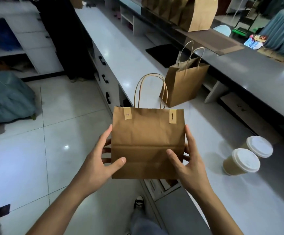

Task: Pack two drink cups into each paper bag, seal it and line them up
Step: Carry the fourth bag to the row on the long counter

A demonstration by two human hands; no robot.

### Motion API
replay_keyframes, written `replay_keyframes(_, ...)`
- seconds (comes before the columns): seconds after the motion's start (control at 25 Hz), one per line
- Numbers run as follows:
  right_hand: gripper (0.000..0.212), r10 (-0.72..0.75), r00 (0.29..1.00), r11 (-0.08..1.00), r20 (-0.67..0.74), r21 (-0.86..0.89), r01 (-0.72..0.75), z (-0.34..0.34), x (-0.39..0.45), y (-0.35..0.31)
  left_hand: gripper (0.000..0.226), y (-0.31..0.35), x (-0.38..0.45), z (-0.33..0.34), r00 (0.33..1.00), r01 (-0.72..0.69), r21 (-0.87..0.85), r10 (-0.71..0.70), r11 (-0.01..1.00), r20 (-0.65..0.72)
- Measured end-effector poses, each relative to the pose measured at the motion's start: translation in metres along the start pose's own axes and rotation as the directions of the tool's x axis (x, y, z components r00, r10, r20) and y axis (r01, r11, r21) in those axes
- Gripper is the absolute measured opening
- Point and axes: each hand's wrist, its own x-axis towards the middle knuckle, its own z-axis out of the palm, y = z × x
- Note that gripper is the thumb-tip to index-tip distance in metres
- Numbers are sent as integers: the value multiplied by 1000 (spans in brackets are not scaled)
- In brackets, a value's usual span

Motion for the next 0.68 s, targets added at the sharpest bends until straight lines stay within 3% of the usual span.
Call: replay_keyframes(0.68,87,-66,998,994,6,85,65,37,253,-27,95,45,219,-41,995,-40,91,49,995,-92)
